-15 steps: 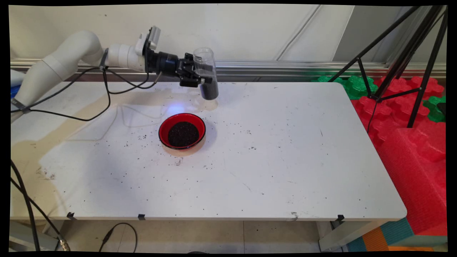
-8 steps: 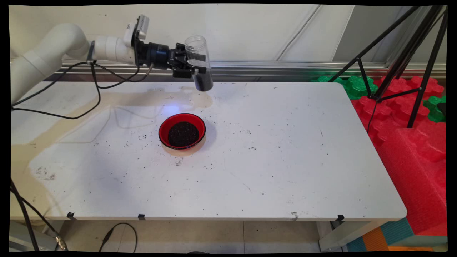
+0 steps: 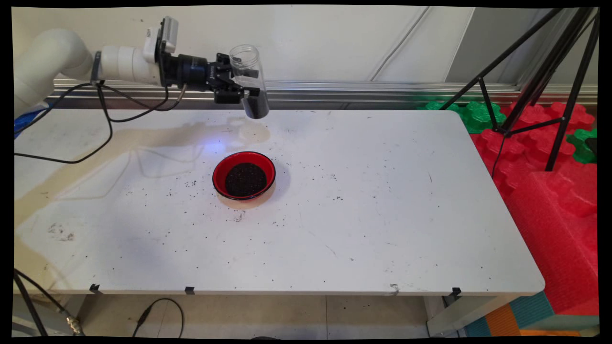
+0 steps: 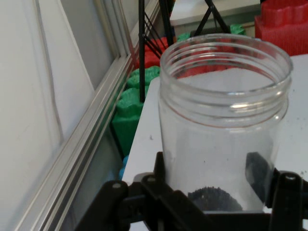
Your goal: Pour the black seasoning powder in the red bowl
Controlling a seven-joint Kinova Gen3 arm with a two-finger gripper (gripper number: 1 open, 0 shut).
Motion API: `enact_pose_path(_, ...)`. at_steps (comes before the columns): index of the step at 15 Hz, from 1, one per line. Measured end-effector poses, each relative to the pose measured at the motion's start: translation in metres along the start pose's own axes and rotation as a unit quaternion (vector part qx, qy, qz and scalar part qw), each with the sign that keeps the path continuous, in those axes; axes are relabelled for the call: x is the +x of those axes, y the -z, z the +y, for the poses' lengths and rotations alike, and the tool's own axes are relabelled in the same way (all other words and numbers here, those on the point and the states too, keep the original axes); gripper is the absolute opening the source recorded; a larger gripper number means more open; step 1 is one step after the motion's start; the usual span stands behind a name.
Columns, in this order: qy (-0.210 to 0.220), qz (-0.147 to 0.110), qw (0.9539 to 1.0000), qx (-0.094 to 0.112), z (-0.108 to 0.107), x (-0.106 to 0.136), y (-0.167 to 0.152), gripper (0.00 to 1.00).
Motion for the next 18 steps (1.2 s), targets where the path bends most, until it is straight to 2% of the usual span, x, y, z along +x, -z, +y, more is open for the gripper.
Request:
enact_pose_path(4,-0.032,-0.014,0.9994,0.006,0.012,-0.001,0.011,0.00)
enact_pose_path(8,-0.073,-0.032,0.9968,0.009,0.021,-0.004,0.016,0.00)
enact_pose_path(14,-0.140,-0.054,0.9886,0.009,0.034,-0.010,0.017,0.00)
enact_pose_path(18,-0.191,-0.064,0.9795,0.004,0.043,-0.012,0.017,0.00)
